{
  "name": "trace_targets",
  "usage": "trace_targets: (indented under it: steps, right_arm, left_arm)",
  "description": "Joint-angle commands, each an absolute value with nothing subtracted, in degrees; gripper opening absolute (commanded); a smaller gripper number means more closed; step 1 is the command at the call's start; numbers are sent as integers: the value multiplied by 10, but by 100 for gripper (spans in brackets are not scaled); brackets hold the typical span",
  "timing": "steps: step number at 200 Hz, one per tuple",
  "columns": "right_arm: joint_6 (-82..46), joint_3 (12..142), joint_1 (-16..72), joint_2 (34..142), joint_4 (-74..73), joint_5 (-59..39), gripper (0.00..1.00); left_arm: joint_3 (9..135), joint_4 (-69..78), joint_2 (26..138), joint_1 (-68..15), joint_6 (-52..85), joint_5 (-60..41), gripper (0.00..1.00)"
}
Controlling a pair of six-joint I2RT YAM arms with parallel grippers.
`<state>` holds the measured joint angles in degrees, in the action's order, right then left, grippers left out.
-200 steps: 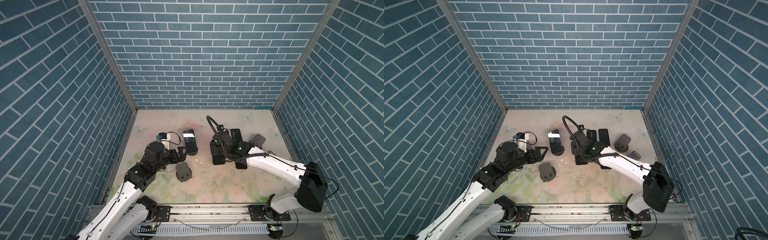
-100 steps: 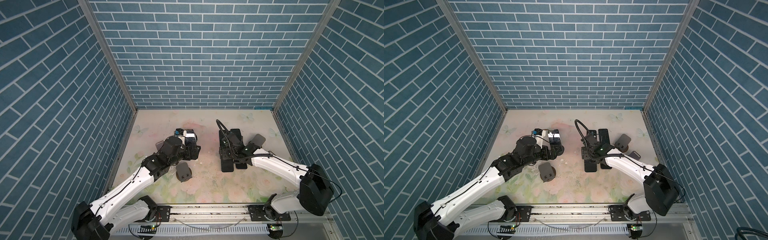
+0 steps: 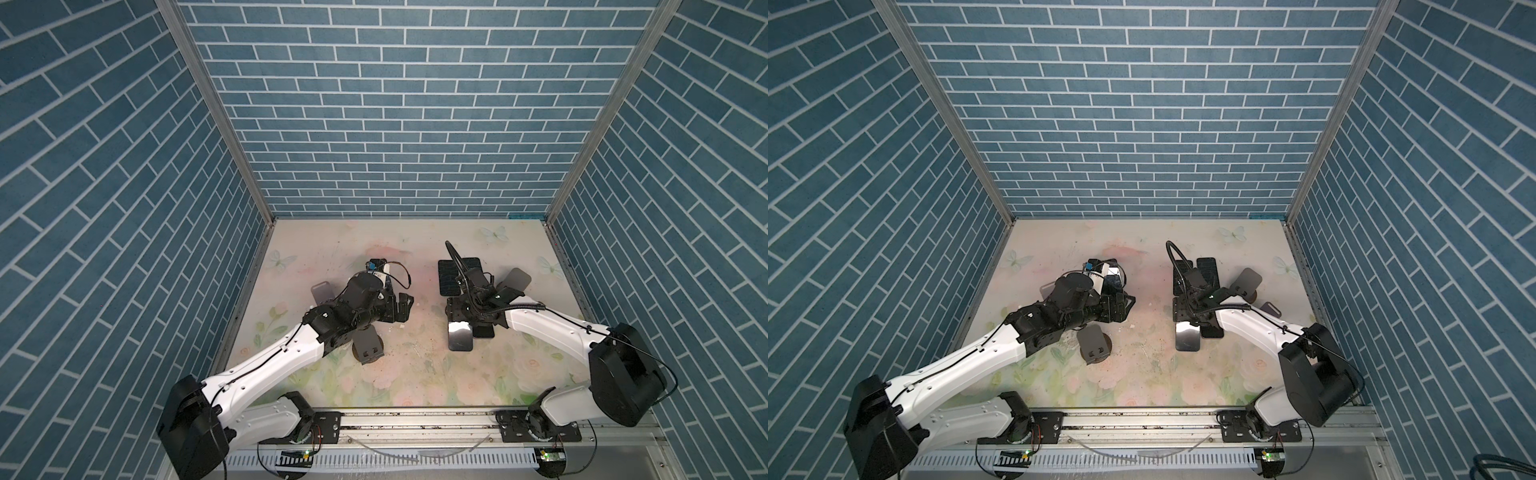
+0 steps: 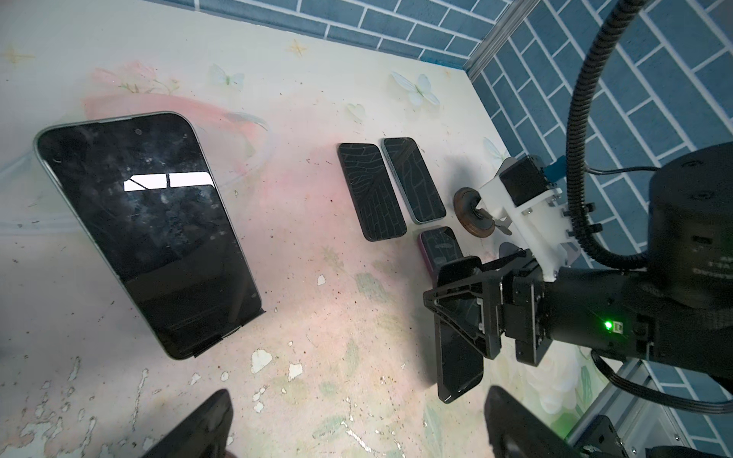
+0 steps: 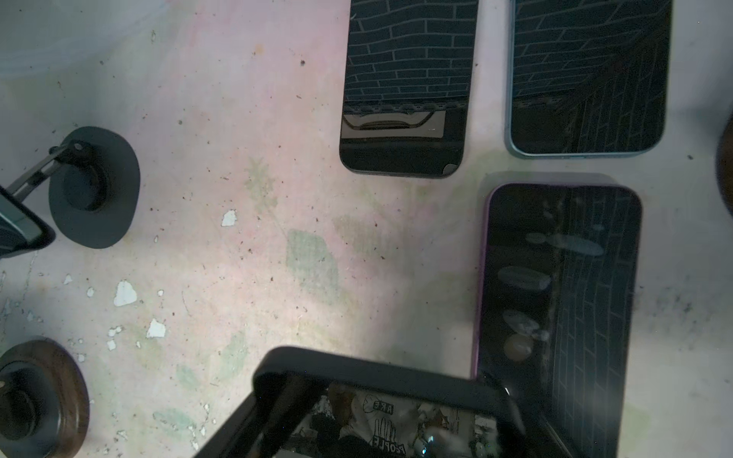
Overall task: Remove the phone from the phone stand
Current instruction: 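Lower the dark phone beside the purple-edged phone while the left arm moves inward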
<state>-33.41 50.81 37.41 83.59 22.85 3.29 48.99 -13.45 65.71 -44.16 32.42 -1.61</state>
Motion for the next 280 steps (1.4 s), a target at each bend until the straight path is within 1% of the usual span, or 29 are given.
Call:
trace_targets:
  steps: [1,123,228,280]
  right_arm:
    - [-317,497,364,854,203,7,63]
    - [-294,541,358,951,201,17,64]
    - [-347,545,359,983,193,48,66]
    - [-355,556,375,996,219,83,70]
  left_arm:
    - [507,-127,664,-447,316,-7,100]
    - [502,-136,668,-449,311,11,100]
    - [497,-138,669,-448,303,16,100]
    - [494,-137,672,-449,301,18,100]
